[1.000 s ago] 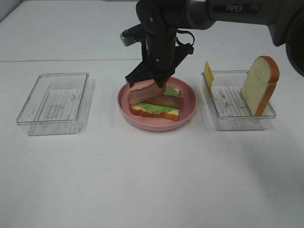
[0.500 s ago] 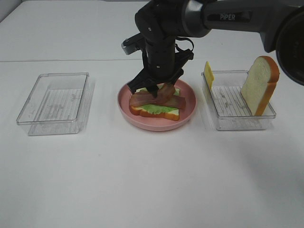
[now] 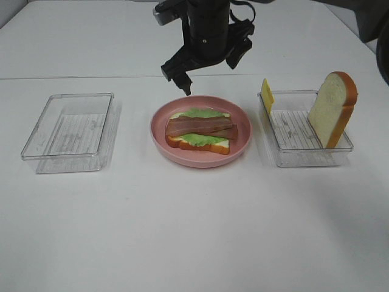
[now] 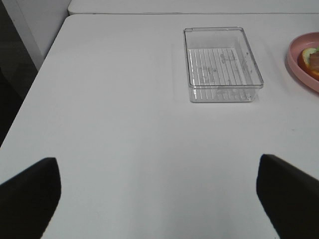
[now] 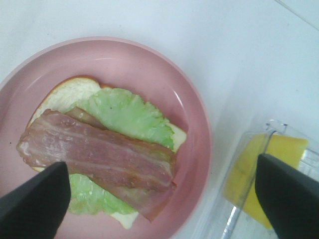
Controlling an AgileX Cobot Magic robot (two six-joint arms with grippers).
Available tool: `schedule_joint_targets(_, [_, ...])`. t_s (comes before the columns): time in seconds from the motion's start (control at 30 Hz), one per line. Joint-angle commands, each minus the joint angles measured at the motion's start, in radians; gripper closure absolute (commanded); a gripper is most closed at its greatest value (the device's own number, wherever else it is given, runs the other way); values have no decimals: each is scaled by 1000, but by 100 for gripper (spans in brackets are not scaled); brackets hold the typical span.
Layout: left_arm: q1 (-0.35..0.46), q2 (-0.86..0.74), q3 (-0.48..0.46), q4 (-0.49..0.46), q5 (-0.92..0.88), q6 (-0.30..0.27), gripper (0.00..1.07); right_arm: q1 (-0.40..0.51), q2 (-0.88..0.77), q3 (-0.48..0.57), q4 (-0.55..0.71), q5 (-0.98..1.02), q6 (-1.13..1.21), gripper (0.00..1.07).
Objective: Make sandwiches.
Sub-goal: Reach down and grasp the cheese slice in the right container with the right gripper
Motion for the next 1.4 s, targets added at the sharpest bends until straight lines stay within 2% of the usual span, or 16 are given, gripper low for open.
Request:
schedule_joint_targets(0.03, [3,-18,2,-7,-4,-6,6,-2,-9,-66,-3,78,-44,9])
schedule_joint_targets(0.2, [3,-18,2,-7,-4,-6,6,-4,-10,-215,-1,182,-92,9])
schedule_joint_targets(0.33, [3,-18,2,-7,-4,-6,6,-16,-20,-220,11,188,-100,9])
schedule_joint_targets(0.5, [3,-18,2,-7,-4,-6,6,-87,-24,-220,58,220,-113,9])
schedule_joint_targets(0.57, [3,-18,2,-7,-4,-6,6,-143,-24,-220,118,224,-123,9])
schedule_joint_targets(0.67, [3,-18,2,-7,-4,-6,6,-156,-24,-220,136,224,-125,10])
schedule_joint_targets(0.83, [3,-18,2,-7,-4,-6,6,-245,-24,-159,164,217,-130,10])
schedule_joint_targets(1.1, [3,-18,2,-7,-4,-6,6,-307,-23,-54,210,164,-139,10])
schedule_joint_targets(1.4, [3,-18,2,-7,-4,-6,6,-335,25,-46,287,142,-175,10])
